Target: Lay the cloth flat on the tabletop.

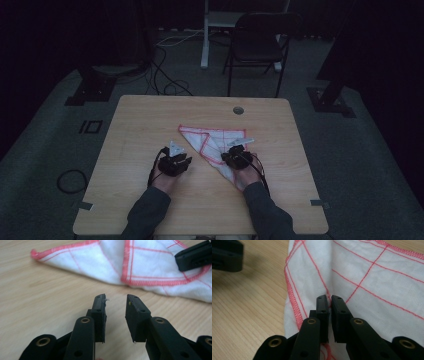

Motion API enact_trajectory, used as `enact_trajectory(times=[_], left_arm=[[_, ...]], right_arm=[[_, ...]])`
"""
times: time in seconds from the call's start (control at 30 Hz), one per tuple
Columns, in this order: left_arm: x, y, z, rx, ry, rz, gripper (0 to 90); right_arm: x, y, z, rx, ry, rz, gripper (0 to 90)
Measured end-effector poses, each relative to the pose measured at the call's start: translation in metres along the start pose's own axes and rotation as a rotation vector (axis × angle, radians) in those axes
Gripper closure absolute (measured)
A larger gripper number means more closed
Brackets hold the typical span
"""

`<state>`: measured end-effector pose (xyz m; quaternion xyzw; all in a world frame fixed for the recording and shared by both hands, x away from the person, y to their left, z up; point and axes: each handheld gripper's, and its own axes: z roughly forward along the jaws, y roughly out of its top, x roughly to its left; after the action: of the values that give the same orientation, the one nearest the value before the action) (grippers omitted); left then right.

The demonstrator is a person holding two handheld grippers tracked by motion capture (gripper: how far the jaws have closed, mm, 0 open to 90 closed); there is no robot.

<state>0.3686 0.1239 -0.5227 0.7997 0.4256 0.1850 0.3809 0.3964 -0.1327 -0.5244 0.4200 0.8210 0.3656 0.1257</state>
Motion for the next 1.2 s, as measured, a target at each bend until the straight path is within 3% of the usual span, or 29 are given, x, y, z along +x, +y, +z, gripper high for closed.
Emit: enact_trajectory(times=[0.17,0.27,0.37,0.6,0.7,0.93,1.2], left_arm=[[-0.004,0.012,0.015,-0.004,-0.009,0.014,66.9],[-0.005,0.018,0.022,-0.006,-0.014,0.001,65.0],[-0.009,0.029,0.039,0.005,-0.026,0.001,63.0],[-0.013,0.034,0.057,0.036,-0.025,-0.023,60.6],[-0.014,0.034,0.057,0.047,-0.029,-0.029,62.1],[-0.021,0.033,0.051,0.045,-0.032,-0.016,84.3],[-0.020,0.029,0.037,0.023,-0.038,-0.006,86.6]], right_arm=[[-0.001,-0.001,0.000,0.003,-0.008,-0.013,84.0],[-0.001,-0.002,0.000,0.005,-0.009,-0.012,83.9],[0.000,-0.003,0.000,0.008,-0.010,-0.019,82.9],[-0.001,-0.005,-0.002,0.004,-0.013,-0.028,75.5],[-0.003,-0.006,-0.005,-0.001,-0.010,-0.018,72.5],[-0.008,-0.007,-0.014,-0.024,-0.014,-0.009,71.5],[-0.018,-0.013,-0.019,-0.027,-0.042,0.006,71.2]])
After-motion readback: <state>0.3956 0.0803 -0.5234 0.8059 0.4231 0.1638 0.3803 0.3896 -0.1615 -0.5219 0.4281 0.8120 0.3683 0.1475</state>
